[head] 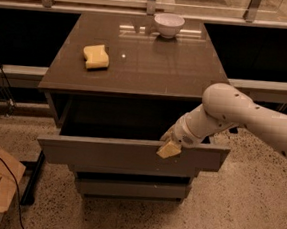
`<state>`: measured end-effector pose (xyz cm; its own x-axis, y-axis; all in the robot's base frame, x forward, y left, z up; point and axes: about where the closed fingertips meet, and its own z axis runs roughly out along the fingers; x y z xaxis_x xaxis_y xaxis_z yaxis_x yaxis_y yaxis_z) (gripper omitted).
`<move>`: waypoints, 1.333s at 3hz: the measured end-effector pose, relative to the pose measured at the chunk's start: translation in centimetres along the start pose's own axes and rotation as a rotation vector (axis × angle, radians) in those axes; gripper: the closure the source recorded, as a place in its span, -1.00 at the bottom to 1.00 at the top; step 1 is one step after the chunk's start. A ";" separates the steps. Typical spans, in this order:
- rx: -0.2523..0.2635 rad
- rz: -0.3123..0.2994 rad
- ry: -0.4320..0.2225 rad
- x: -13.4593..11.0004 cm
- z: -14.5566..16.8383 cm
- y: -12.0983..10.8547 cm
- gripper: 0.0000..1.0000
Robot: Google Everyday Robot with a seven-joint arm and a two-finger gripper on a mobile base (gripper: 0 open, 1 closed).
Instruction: Open top drawer
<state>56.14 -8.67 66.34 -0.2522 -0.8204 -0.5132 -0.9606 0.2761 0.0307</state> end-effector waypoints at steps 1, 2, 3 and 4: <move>-0.019 -0.092 0.037 -1.4 -0.1 2.2 -0.76; -0.005 -0.077 0.037 -1.5 -0.5 6.0 -1.00; -0.045 -0.051 0.033 0.9 -0.6 8.9 -0.64; -0.053 -0.051 0.033 1.2 -0.6 9.3 -0.18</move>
Offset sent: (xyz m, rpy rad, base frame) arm -0.1135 0.0284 0.0020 -0.0515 -0.0047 0.0160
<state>46.89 -7.35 66.50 -0.2055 -0.8492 -0.4864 -0.9769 0.2073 0.0508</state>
